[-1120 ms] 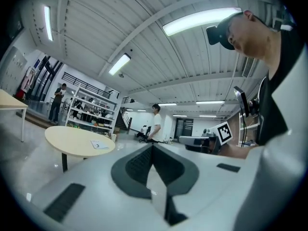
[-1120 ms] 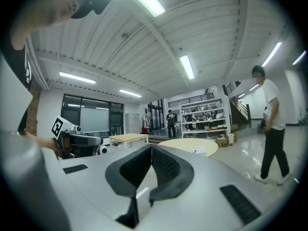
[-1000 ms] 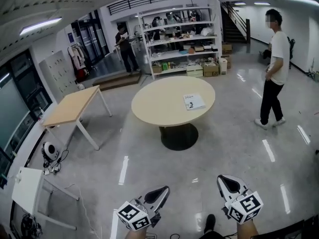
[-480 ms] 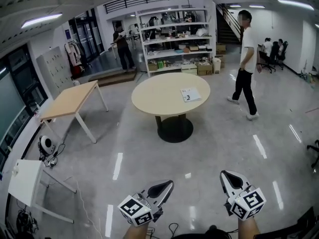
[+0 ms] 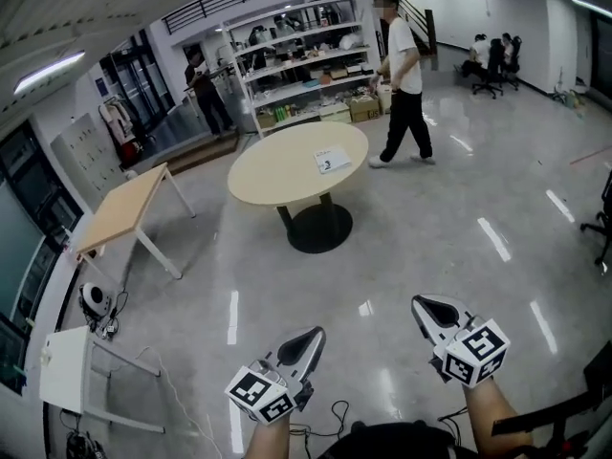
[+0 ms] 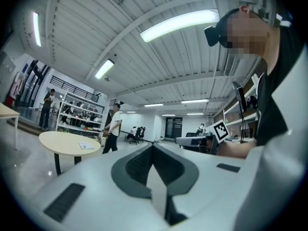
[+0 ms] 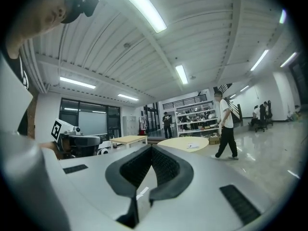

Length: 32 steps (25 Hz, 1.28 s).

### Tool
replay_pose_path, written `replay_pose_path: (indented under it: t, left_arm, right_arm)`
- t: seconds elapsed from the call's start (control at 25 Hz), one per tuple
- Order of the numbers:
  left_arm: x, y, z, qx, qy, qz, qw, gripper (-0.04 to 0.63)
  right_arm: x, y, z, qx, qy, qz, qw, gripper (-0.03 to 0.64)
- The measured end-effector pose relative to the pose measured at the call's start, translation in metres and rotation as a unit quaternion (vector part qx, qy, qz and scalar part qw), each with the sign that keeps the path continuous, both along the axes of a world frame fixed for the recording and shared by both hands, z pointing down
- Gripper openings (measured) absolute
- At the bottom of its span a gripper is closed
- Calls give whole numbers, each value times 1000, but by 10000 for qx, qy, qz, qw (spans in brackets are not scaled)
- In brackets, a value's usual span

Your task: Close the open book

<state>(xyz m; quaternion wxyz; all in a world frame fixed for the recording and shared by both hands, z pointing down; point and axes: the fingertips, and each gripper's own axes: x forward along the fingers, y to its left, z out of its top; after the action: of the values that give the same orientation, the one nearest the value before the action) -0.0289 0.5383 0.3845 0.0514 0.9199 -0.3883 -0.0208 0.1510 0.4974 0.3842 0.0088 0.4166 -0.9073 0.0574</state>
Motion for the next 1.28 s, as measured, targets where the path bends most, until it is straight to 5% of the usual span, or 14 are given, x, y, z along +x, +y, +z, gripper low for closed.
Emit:
replay_pose_path:
  t: [0.48,1.28]
  left_arm:
    - [93,40,-8,-78,-43,-258,9996,-3]
    - [66,39,-13,-7,16,-82,10000,-3]
  right_arm:
    - [80,28,3,-67,115,-273,9995,0]
    - [64,28,-7,53,141,41,9999,0]
